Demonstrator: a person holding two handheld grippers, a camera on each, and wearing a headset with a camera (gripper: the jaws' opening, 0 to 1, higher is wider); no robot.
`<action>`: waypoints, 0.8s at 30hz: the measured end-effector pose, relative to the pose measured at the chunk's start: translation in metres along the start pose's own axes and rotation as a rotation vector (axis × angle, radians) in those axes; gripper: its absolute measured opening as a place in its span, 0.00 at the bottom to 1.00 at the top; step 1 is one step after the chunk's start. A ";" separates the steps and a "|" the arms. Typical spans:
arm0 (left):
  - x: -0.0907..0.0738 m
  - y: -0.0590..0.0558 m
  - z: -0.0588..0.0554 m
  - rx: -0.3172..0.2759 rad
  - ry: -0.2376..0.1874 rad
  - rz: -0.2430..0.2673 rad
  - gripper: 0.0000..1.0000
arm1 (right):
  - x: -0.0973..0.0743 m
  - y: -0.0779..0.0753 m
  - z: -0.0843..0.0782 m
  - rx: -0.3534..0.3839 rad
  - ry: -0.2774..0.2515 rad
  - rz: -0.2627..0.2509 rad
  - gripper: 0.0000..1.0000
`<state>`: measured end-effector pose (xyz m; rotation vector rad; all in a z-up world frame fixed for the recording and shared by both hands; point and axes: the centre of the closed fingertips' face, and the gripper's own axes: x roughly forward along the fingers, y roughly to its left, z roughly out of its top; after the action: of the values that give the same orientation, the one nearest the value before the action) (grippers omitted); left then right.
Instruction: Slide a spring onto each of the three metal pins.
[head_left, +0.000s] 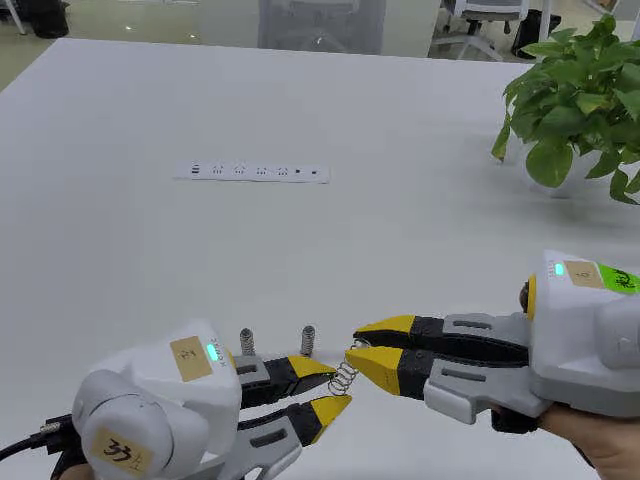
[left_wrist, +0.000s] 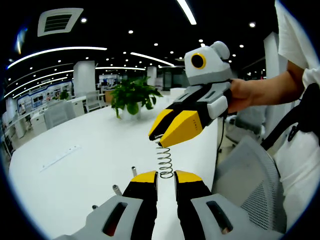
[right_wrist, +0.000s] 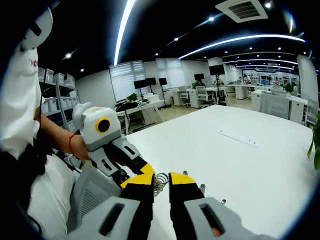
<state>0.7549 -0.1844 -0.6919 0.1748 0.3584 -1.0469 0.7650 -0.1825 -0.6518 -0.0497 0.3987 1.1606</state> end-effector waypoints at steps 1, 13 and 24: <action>0.000 0.000 0.000 0.000 0.001 0.000 0.13 | 0.000 0.000 0.000 -0.003 0.000 0.001 0.12; 0.002 -0.002 -0.002 -0.003 0.004 -0.012 0.12 | 0.001 0.002 -0.002 -0.081 0.039 0.008 0.12; 0.002 -0.003 0.000 -0.010 -0.003 -0.021 0.11 | 0.001 0.004 -0.001 -0.106 0.055 0.014 0.12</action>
<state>0.7536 -0.1872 -0.6930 0.1612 0.3634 -1.0655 0.7618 -0.1800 -0.6527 -0.1721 0.3865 1.1953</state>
